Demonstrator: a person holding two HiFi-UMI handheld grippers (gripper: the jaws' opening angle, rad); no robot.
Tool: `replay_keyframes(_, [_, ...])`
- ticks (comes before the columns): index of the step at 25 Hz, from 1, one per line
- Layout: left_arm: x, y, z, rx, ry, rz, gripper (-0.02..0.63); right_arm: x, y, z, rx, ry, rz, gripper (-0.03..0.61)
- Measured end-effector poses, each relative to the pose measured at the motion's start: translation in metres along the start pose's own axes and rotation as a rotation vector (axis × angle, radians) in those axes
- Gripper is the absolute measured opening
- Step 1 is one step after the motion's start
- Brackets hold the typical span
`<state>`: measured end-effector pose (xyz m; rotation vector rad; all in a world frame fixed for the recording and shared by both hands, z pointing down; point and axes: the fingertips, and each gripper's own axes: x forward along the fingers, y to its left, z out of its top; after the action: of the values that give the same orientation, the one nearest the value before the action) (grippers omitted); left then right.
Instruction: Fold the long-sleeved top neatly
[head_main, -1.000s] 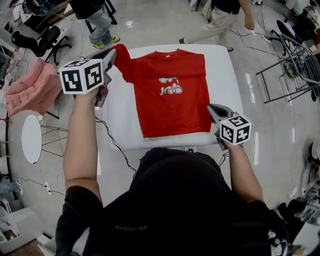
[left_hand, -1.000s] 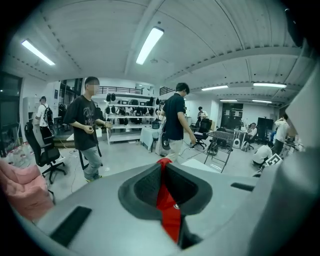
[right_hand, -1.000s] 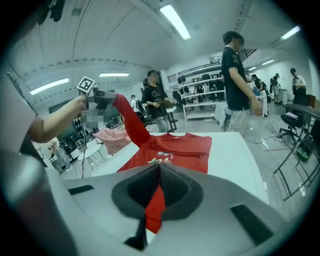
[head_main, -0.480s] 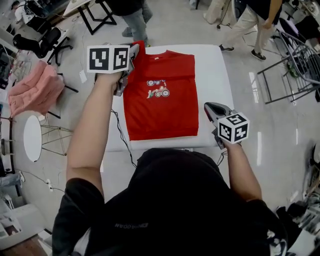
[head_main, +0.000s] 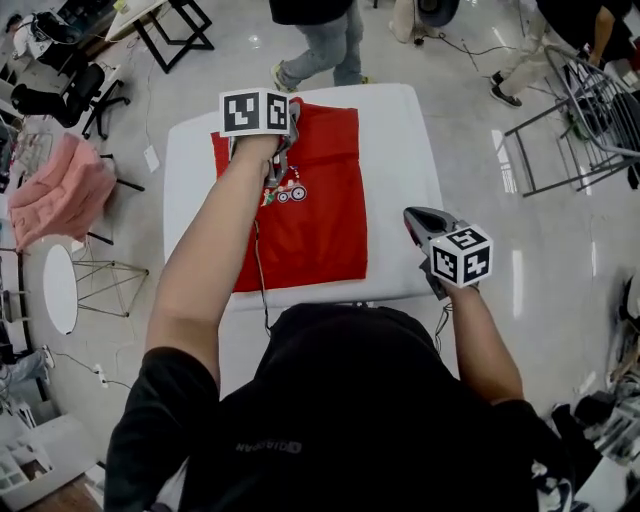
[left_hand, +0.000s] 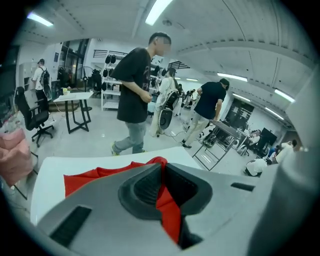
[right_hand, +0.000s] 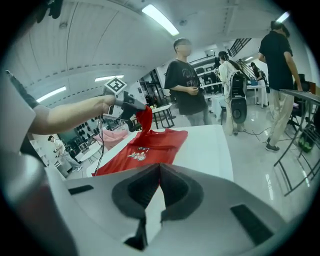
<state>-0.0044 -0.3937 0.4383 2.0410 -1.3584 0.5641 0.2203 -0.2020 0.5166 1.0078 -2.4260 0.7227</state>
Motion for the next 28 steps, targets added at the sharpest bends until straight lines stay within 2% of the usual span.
replay_keyframes(8, [0.087,-0.016,-0.048,-0.019,0.103,0.065,0.023,-0.017,-0.031,-0.019,0.019,0.041,-0.039,0.006])
replay_keyframes(14, [0.134,-0.042,-0.075,0.001,0.158,0.068,0.023,-0.035,-0.058,-0.036,0.046,0.063,-0.068,0.006])
replay_keyframes(17, [0.144,-0.051,-0.080,0.007,0.148,0.026,0.027,-0.037,-0.063,-0.039,0.051,0.068,-0.069,0.006])
replay_keyframes(20, [0.135,-0.068,-0.079,-0.003,0.123,-0.072,0.106,-0.032,-0.064,-0.039,0.050,0.073,-0.058,0.006])
replay_keyframes(23, [0.105,-0.078,-0.070,0.027,0.071,-0.122,0.120,-0.019,-0.064,-0.034,0.043,0.075,-0.028,0.006])
replay_keyframes(28, [0.033,-0.049,-0.066,0.051,-0.033,-0.065,0.119,0.031,-0.048,-0.011,0.023,0.046,0.062,0.006])
